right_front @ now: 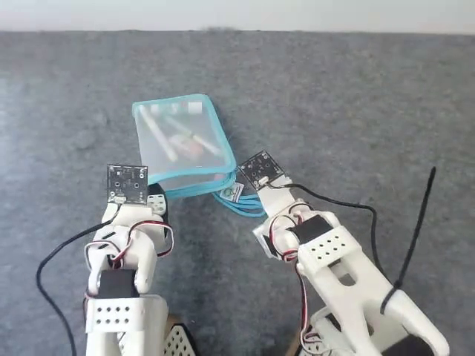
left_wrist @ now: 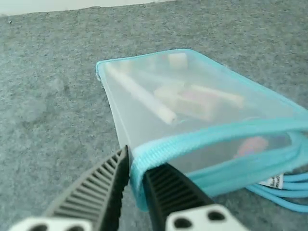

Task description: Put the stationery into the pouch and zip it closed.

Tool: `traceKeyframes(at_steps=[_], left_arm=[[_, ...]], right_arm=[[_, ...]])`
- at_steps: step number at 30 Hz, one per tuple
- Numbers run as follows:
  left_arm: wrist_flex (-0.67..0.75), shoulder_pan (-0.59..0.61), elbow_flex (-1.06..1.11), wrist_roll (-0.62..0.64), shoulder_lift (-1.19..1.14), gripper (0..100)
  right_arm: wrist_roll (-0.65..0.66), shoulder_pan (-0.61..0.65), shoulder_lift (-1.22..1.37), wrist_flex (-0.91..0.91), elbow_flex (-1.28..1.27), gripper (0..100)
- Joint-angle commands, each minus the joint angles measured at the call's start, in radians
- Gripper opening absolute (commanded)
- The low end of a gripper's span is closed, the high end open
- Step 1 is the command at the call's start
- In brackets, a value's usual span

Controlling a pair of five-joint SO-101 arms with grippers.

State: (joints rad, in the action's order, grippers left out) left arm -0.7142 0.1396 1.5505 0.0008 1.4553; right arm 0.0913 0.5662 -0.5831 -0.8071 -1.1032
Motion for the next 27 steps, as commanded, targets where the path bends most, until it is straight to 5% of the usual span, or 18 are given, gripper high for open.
traceKeyframes(at_steps=[1, 12, 27], left_arm=[[0.034, 0.002, -0.012, -0.011, 0.005, 1], [0.052, 0.0, -0.005, -0.038, 0.0, 1], [0.052, 0.0, 0.004, -0.038, 0.005, 1]], right_arm=[[0.009, 0.012, -0.008, 0.01, 0.086, 30.7], [0.003, 0.122, 0.122, 0.074, 0.213, 30.7], [0.006, -0.064, 0.452, 0.162, 0.362, 30.7]])
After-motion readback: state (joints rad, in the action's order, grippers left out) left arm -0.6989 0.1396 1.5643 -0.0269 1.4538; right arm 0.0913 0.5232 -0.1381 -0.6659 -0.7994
